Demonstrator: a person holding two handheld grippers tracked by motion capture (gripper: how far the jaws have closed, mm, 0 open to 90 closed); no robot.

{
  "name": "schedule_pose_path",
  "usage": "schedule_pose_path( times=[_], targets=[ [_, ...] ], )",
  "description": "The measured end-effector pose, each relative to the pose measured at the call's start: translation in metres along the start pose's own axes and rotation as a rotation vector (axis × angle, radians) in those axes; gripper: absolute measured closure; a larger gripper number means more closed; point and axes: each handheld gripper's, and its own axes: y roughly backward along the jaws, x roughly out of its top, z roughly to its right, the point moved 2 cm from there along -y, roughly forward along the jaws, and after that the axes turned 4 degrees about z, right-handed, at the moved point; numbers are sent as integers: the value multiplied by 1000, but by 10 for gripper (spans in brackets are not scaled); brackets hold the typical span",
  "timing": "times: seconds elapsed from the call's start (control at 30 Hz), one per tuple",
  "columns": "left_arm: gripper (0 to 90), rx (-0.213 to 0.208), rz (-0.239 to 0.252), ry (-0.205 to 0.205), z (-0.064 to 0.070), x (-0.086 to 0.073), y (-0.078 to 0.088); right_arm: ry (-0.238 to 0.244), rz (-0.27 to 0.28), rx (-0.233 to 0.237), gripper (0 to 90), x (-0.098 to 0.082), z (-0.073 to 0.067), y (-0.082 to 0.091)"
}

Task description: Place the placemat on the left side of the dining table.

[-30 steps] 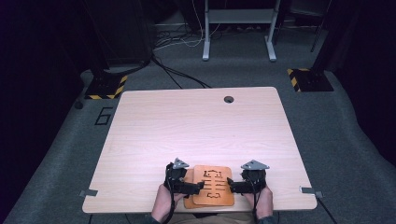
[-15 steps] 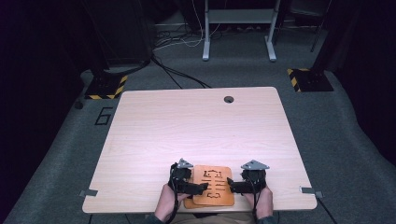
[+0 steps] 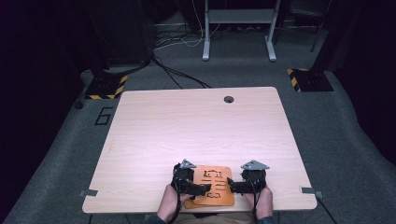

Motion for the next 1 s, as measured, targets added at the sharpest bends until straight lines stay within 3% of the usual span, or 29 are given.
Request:
schedule_pose_path(
  times=[0.57,0.8,1.0],
  targets=[
    [212,-17,13,36,1,6,8,0,3,-1,40,0,1,0],
    [244,-23,13,29,1,10,11,-6,5,-1,41,0,1,0],
    [318,-22,24,43,-1,12,15,-13,6,-4,43,0,1,1]
  ],
)
